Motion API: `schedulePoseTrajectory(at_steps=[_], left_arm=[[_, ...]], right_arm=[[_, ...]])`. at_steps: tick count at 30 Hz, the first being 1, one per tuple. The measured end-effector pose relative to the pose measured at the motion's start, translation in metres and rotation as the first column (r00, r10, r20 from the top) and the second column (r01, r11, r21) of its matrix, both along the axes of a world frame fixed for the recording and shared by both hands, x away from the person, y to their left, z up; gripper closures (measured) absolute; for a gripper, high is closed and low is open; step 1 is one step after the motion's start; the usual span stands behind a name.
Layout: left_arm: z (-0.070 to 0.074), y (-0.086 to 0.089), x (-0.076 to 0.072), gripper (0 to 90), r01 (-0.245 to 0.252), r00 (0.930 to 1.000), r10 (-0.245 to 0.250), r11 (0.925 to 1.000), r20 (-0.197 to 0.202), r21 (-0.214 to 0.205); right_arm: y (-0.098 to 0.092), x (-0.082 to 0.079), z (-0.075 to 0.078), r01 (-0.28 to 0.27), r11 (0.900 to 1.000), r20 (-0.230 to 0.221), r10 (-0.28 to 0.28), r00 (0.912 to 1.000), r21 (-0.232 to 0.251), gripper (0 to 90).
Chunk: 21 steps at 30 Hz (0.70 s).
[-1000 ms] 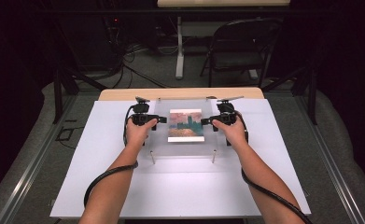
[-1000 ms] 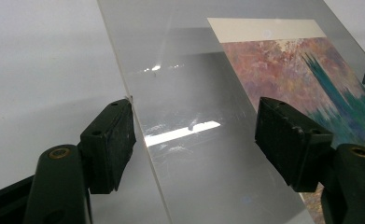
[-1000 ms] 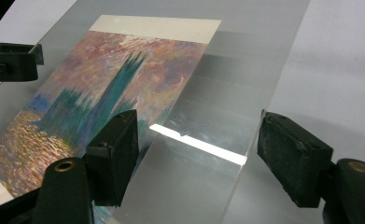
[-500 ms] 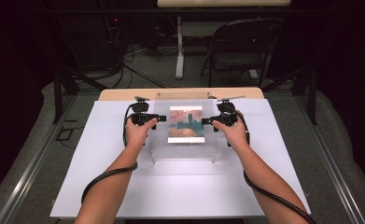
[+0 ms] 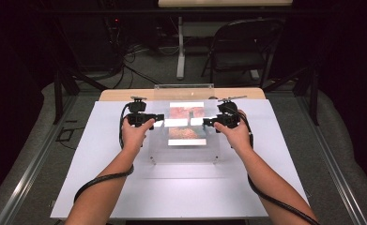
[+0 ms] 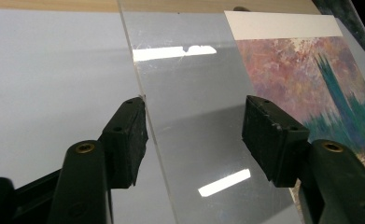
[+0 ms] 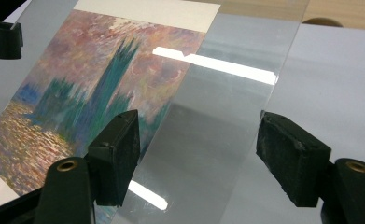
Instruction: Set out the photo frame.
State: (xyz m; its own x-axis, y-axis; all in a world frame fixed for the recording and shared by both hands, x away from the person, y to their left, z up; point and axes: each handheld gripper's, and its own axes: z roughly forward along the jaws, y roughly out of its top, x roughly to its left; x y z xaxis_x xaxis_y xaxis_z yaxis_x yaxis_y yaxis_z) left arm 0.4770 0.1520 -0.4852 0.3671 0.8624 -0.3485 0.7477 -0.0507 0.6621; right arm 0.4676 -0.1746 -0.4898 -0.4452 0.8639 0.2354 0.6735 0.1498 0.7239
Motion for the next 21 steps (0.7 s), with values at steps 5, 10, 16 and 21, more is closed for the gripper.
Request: schedulePoseTrajectory(at_steps=[5, 10, 16, 21], left_arm=[[0.010, 0.002, -0.011, 44.3, 0.006, 0.9993, -0.007, 1.0000, 0.037, 0.004], [0.017, 0.002, -0.022, 46.0, 0.006, 0.9975, -0.007, 0.9999, 0.070, 0.011], [0.025, 0.002, -0.037, 48.3, -0.004, 0.9937, 0.003, 1.0000, 0.112, 0.009], [0.030, 0.004, -0.048, 50.9, -0.002, 0.9895, 0.001, 1.0000, 0.145, 0.006]], right_arm=[[0.001, -0.012, 0.009, -0.006, 0.9997, 0.050, 0.007, 0.9987, -0.025, 31.5], [0.002, -0.024, 0.018, -0.001, 0.9987, 0.085, 0.006, 0.9964, -0.051, 32.8], [0.005, -0.040, 0.026, 0.018, 0.9968, 0.131, -0.007, 0.9914, -0.078, 34.5], [0.003, -0.052, 0.031, 0.022, 0.9969, 0.161, -0.009, 0.9870, -0.075, 38.4]])
